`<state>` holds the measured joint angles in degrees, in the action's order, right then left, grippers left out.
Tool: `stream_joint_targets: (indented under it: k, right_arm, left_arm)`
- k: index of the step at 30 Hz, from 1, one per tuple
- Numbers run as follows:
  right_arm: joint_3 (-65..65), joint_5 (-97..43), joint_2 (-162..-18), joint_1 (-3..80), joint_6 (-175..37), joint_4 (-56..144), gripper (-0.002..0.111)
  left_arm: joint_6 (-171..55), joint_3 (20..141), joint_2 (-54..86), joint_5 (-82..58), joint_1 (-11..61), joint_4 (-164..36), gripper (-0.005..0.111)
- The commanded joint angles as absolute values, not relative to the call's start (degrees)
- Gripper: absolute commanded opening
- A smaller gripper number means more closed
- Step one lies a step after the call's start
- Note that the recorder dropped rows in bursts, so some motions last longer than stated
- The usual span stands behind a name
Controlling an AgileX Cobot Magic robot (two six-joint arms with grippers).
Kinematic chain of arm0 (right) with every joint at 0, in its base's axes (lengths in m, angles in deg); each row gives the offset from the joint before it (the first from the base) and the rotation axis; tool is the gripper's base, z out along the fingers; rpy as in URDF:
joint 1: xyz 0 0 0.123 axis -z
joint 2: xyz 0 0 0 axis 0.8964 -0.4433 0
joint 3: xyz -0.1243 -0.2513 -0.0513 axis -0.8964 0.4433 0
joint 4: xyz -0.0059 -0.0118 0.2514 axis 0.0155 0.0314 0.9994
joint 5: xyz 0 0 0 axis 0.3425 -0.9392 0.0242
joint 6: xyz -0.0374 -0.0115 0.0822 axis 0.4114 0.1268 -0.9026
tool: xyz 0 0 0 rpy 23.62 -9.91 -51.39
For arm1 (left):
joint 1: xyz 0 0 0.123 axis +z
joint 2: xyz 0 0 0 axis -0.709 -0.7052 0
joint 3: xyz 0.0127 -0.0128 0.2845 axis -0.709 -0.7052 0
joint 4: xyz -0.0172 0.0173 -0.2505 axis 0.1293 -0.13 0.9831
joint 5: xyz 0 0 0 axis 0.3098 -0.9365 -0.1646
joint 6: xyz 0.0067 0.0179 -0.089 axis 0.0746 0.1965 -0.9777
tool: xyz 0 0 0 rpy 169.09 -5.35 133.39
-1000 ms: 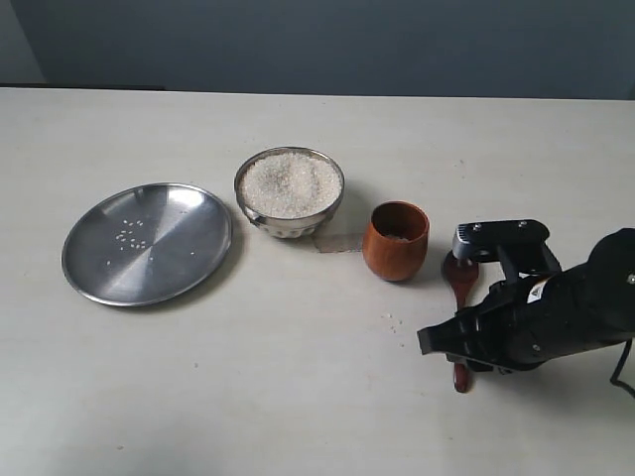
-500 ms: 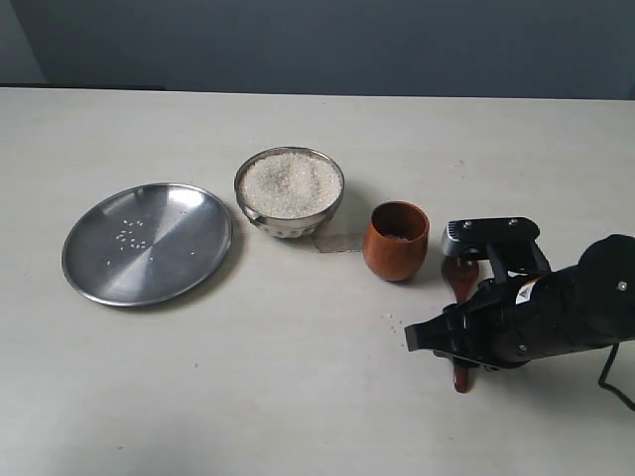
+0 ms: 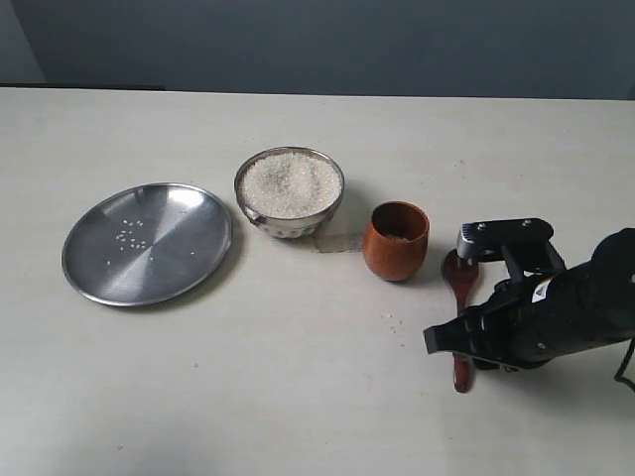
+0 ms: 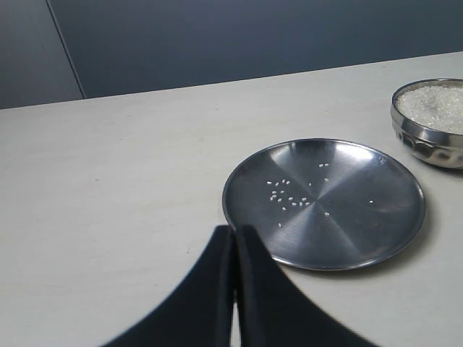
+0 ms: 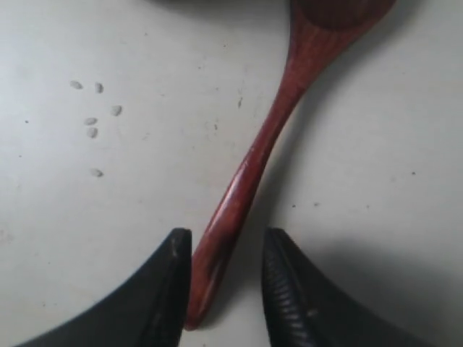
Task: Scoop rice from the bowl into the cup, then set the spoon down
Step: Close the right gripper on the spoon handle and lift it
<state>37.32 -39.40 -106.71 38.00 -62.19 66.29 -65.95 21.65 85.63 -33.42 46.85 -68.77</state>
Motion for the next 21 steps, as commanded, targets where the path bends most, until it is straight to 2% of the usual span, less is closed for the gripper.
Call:
stream_joint_targets:
  k: [1, 5, 7, 8, 10, 21]
  right_arm:
    - [37.2, -39.97, -109.37, 37.93, -62.87, 66.48, 0.034]
    - [37.2, -38.87, -112.61, 37.93, -62.87, 66.48, 0.034]
    - [37.2, -39.01, -112.73, 37.93, -62.87, 65.13, 0.03]
    - [37.2, -39.19, -112.73, 37.93, -62.87, 63.37, 0.016]
    - [37.2, -39.41, -112.73, 37.93, -62.87, 62.98, 0.0]
    - [37.06, -37.5, -104.35, 42.67, -63.25, 61.81, -0.001]
  left_arm:
    - [-66.01, 21.49, 85.84, -33.28, 46.92, -69.08, 0.0]
    - [-66.01, 21.49, 85.84, -33.28, 46.92, -69.08, 0.0]
    - [-66.01, 21.49, 85.84, -33.28, 46.92, -69.08, 0.0]
    - [-66.01, 21.49, 85.84, -33.28, 46.92, -69.08, 0.0]
    - [-66.01, 21.49, 85.84, -33.28, 46.92, -69.08, 0.0]
    - [-66.01, 21.49, 85.84, -33.28, 46.92, -69.08, 0.0]
